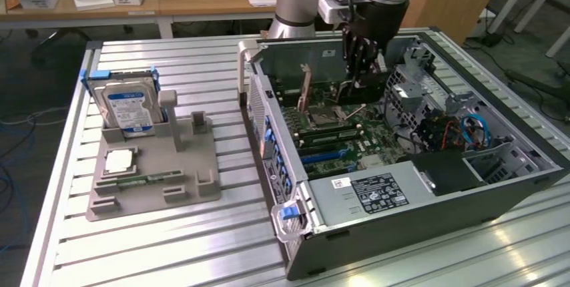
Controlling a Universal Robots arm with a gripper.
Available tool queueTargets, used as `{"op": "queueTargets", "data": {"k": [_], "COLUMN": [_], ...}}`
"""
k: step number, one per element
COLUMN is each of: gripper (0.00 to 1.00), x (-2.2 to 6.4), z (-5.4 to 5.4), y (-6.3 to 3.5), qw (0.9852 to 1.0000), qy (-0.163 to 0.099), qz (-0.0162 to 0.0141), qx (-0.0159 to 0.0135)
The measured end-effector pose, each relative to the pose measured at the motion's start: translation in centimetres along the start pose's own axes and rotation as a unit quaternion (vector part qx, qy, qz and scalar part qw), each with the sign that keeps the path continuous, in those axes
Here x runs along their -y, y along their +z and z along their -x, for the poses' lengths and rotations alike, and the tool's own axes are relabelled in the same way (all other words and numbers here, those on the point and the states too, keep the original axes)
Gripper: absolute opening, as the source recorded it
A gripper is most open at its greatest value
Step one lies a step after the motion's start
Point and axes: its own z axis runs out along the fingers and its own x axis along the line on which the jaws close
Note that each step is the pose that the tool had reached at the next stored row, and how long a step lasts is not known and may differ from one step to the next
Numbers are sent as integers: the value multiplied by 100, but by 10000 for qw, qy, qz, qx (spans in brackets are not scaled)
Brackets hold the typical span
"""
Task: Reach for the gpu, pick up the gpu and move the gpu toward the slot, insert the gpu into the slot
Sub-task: 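Insert the gpu into the slot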
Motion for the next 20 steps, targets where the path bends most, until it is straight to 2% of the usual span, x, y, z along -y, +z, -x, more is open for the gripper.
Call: {"op": "queueTargets", "data": {"k": [5,9,18,20], "gripper": [26,26,26,26], "x": [2,3,-12,-14], "z": [-86,-153,-174,-175], "y": [37,103,235,253], "qw": [10000,10000,9999,9999], "qy": [46,75,149,150], "qz": [-2,-2,-5,6], "qx": [-1,-3,-11,-17]}}
